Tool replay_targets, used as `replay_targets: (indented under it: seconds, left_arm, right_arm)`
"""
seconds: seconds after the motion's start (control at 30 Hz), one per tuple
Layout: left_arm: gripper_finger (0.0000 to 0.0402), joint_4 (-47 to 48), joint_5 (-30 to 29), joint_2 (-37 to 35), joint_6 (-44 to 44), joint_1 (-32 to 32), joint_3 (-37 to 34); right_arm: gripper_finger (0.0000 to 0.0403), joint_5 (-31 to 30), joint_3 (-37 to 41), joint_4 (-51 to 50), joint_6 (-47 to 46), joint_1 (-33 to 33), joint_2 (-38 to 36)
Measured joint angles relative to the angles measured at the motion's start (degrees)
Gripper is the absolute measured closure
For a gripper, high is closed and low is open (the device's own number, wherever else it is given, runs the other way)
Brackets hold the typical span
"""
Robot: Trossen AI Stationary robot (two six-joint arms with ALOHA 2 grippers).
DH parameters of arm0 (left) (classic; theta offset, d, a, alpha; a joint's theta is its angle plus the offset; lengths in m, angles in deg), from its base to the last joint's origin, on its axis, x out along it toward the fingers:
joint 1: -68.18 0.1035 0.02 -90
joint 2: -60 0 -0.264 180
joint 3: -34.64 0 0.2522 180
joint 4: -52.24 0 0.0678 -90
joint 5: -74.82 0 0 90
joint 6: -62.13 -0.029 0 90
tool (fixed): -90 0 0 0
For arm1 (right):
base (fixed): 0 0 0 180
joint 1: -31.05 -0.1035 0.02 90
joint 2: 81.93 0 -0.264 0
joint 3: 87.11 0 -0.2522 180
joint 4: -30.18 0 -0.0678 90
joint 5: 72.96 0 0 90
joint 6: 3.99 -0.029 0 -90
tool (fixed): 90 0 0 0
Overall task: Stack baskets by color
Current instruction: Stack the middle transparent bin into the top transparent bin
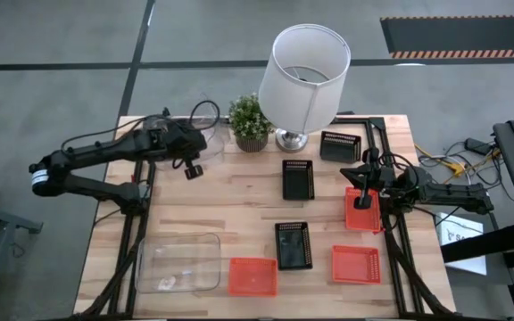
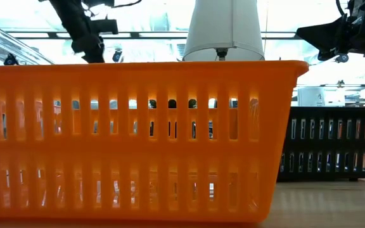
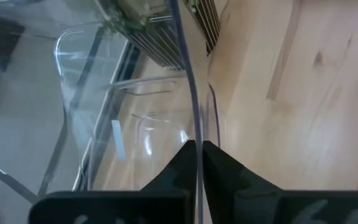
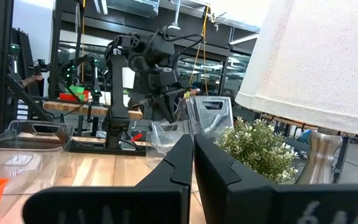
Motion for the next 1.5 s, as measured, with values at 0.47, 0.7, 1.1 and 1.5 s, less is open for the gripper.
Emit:
replay_targets:
  seconds: [0.47,0.7,1.1,1.5]
  left_arm:
    - [0.0402,19.73,3.85,5.08,10.81,-0.84,19.65]
    - [0.0402,42.17,3.72,20.24,14.96,-1.95,38.78]
    - [0.0401,42.13,1.73,30.62,11.69,-1.23,48.32]
    - [0.0401,42.12,2.31,29.73,12.07,-1.00,47.35]
  right_arm:
    - [0.0394,0.00,0.00,0.02,0.00,0.00,0.00]
    - [0.0394,0.00,0.00,0.00,0.00,0.00,0.00]
    - [0.0394,0.00,0.00,-1.47,-0.02,0.00,0.07]
    - [0.0394,-0.01,0.00,-1.73,-0.02,0.00,0.26]
